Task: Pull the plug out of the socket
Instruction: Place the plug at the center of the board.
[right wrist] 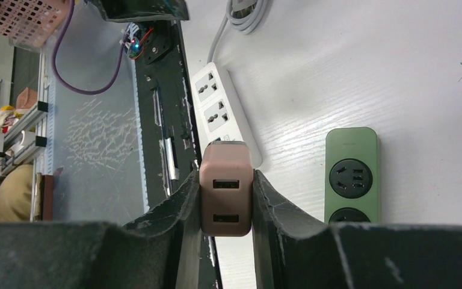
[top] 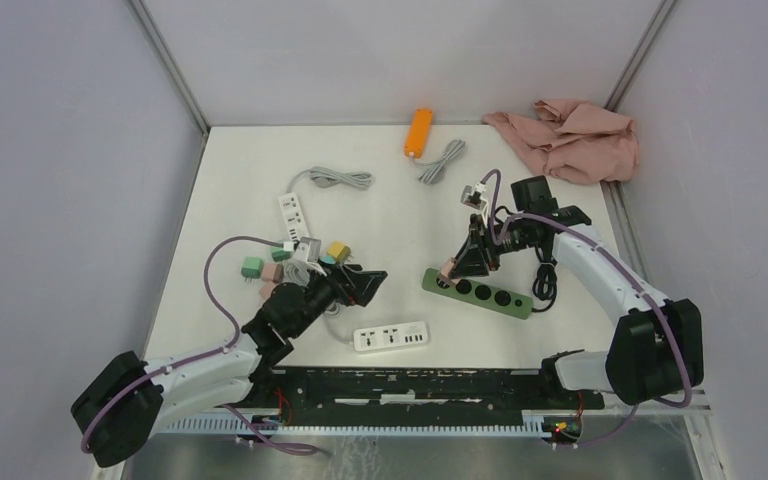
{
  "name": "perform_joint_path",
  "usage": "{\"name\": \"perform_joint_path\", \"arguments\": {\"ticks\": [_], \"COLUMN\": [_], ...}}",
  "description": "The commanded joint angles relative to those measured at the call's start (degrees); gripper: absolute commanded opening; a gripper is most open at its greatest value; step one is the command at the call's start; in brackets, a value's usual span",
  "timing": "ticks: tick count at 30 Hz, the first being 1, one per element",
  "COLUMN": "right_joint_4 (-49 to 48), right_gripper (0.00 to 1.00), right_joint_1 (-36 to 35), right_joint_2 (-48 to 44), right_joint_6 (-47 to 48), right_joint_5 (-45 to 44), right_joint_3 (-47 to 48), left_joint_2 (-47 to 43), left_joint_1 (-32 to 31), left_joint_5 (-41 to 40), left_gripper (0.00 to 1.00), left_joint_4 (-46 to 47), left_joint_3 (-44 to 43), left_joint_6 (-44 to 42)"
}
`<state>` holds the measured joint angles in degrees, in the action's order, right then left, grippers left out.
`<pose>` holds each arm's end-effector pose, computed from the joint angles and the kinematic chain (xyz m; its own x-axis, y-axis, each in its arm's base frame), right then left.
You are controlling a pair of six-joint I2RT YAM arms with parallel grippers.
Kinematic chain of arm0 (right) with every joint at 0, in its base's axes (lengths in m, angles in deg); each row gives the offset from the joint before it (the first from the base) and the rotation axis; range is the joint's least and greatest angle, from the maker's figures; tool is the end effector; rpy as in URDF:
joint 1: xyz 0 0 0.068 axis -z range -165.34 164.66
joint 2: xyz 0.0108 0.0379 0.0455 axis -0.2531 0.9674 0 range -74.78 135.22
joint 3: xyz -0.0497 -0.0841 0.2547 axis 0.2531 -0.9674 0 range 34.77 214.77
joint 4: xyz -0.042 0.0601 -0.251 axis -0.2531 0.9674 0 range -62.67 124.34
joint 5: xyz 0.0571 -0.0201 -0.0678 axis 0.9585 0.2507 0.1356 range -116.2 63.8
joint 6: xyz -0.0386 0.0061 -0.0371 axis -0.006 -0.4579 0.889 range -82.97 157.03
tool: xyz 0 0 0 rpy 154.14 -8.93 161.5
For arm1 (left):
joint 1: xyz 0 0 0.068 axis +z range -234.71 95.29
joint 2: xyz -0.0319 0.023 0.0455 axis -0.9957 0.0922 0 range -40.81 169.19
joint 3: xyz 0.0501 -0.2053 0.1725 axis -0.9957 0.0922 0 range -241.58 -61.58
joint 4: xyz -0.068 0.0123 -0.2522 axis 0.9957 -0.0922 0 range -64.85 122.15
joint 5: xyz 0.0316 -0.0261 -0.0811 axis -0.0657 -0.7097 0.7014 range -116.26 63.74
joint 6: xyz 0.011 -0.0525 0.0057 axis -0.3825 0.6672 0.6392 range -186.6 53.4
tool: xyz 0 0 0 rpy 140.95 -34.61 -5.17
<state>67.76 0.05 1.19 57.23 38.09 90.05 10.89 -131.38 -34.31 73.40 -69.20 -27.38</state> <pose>0.2335 0.0940 0.2609 -0.6118 -0.3143 -0.7258 -0.7906 0.2147 0.5735 0.1293 -0.1298 0.1877 -0.4210 -0.4661 -0.7782 0.4622 0.6280 -0.6262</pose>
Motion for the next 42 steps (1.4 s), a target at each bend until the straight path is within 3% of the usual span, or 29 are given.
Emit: {"name": "perform_joint_path", "arguments": {"ticks": [1,7,18,31,35,42], "right_joint_4": [-3.08,-5.25,-6.24,-5.79,-5.88,-6.08], "right_gripper": [0.00,0.00,0.01,0.02,0.03,0.04], "right_joint_1": [0.63,0.89,1.33,1.44,1.43,1.45], "right_joint_2": [1.06,2.50,6.74,10.63,12.05,13.13], "right_joint_6": [-3.96,-9.49,-18.25,-20.69,-22.18,-23.58], "right_joint_5": [3.95,3.95,4.52,2.97,3.34,3.25], "right_joint_3": [2.55,2.56,3.42,3.91,4.22,4.01], "left_joint_2": [-4.69,-6.18,0.09,7.77,12.03,19.68], "left_joint_1": [0.14,0.11,-0.94,-16.20,-18.03,-18.54], "left_joint_5": [4.42,7.58,14.94,-8.02,-9.87,-10.10], "left_gripper": [0.99,0.99,0.99,0.99,0.98,0.95], "left_joint_4": [3.80,4.64,5.92,-19.87,-25.18,-25.40], "left_joint_3": [0.48,1.17,-2.13,-18.02,-23.61,-30.50], "left_joint_6": [-4.87,-4.07,-3.39,-12.04,-13.20,-14.84]}}
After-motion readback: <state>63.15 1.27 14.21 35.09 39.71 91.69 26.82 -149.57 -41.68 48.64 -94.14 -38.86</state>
